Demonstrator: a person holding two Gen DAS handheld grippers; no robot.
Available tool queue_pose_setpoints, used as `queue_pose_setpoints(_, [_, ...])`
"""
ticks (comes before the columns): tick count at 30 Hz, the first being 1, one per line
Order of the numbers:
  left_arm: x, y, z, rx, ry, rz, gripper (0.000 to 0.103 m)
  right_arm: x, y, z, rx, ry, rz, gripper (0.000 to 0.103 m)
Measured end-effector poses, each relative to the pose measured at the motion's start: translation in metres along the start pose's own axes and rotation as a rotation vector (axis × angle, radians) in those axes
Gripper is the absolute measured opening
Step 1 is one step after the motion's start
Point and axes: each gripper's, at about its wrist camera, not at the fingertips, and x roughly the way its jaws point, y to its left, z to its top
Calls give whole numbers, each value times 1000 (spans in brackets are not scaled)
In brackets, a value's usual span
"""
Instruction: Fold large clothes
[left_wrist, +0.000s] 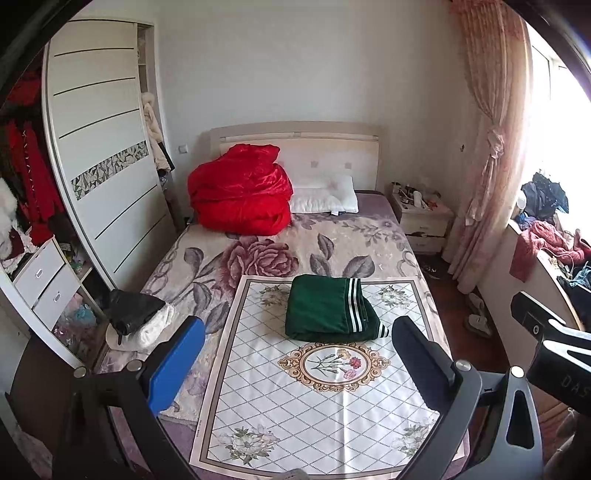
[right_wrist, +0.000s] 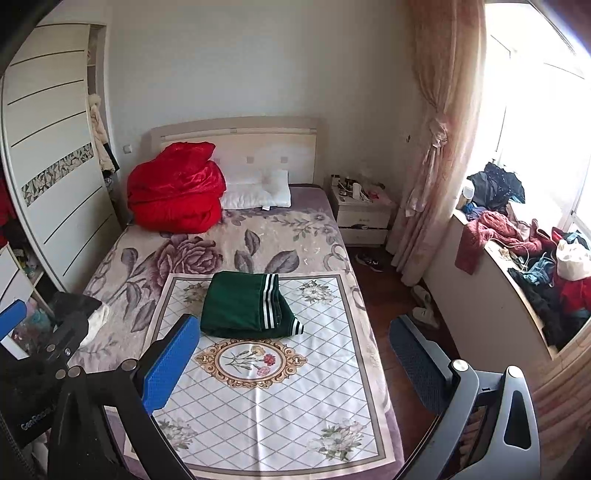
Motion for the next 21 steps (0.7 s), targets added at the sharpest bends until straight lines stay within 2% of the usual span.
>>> queue_pose_setpoints(21, [-5, -4, 4, 5, -11, -11, 103, -5, -1, -7, 23, -13, -1, 103])
